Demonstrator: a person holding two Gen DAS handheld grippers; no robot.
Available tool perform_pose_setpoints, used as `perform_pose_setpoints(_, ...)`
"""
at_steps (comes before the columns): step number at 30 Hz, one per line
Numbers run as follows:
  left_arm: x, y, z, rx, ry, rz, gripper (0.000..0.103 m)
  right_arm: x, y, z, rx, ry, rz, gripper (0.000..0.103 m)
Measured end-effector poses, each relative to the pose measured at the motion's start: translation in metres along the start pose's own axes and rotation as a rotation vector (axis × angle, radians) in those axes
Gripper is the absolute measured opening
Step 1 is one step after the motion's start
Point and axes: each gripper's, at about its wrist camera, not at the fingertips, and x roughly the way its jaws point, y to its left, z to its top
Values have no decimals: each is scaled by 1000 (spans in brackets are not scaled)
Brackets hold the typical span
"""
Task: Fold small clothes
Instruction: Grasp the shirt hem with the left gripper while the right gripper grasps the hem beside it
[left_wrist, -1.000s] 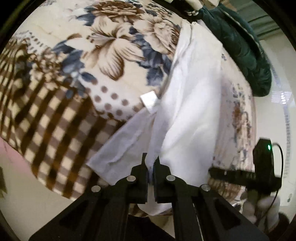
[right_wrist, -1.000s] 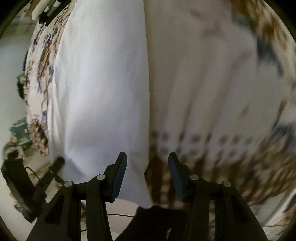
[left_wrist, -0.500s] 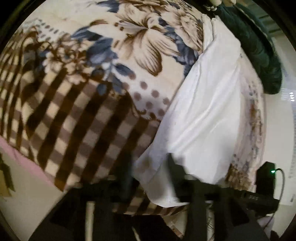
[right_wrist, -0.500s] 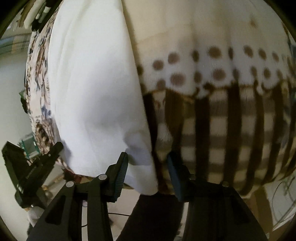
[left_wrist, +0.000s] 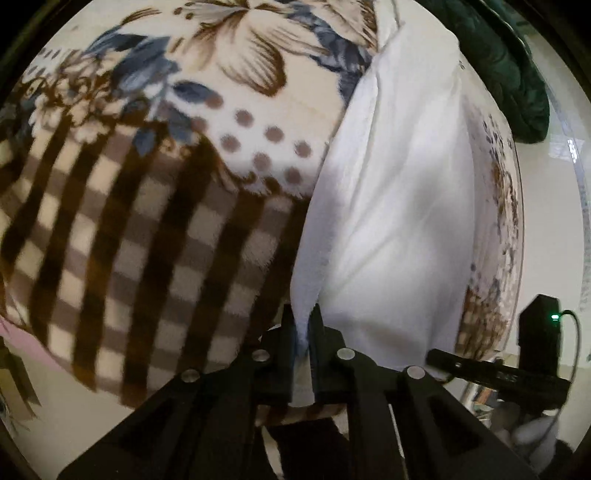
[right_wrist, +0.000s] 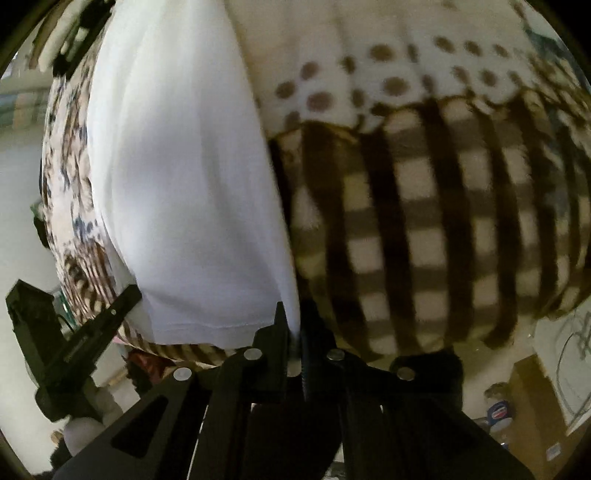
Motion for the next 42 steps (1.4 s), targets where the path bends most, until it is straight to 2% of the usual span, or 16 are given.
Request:
perform_pose_setpoints(1, -9, -1, 4, -12, 6, 4, 21, 1, 2, 8, 1, 21, 2, 12)
perform_pose_setpoints(3, -34, -6, 13, -16, -38, -10, 45, -10, 8, 12, -6, 46, 14, 25)
perform_pose_setpoints(5, -64, -15, 32, -12, -113, -41, 50, -37, 15, 17, -25, 1, 16, 50)
perform_pose_setpoints(9, -88, -40, 100, 14, -207, -102, 51, -96, 30, 43, -33, -101, 9, 52)
perform_pose_setpoints(13, -89, -79, 194, 83, -316, -113, 51, -141, 49, 100, -56, -213, -1, 52)
perform_pose_setpoints(15, -79, -103, 244, 98, -342, -127, 51, -158, 54, 135, -71, -266, -12, 52)
perform_pose_setpoints(17, -63, -124, 287, 116, -337, -151, 51, -169, 63, 174, -78, -308, -7, 52)
perform_pose_setpoints(21, -22, -152, 366, 126, -312, -93, 51, -183, 71, 257, -83, -343, 35, 52)
perform_pose_setpoints(24, 13, -166, 402, 142, -293, -53, 51, -181, 79, 321, -94, -352, 40, 52)
perform_pose_setpoints(26, 31, -169, 416, 155, -284, -30, 50, -170, 86, 346, -101, -348, 33, 52)
perform_pose_setpoints(28, 38, -170, 425, 171, -320, -9, 14, -161, 94, 370, -114, -336, 28, 52)
perform_pose_setpoints(29, 39, -170, 425, 186, -321, 2, 4, -158, 93, 379, -118, -331, 24, 52)
perform_pose_setpoints(32, 25, -173, 423, 236, -394, 22, 4, -153, 93, 402, -132, -315, 22, 52)
perform_pose_setpoints(34, 15, -168, 424, 224, -409, 14, 4, -151, 97, 414, -141, -308, 31, 52)
perform_pose_setpoints(40, 27, -142, 446, 121, -390, 30, 4, -142, 109, 441, -165, -289, 24, 52)
perform_pose_setpoints(42, 32, -140, 449, 135, -376, 38, 4, -140, 116, 450, -177, -286, 18, 52)
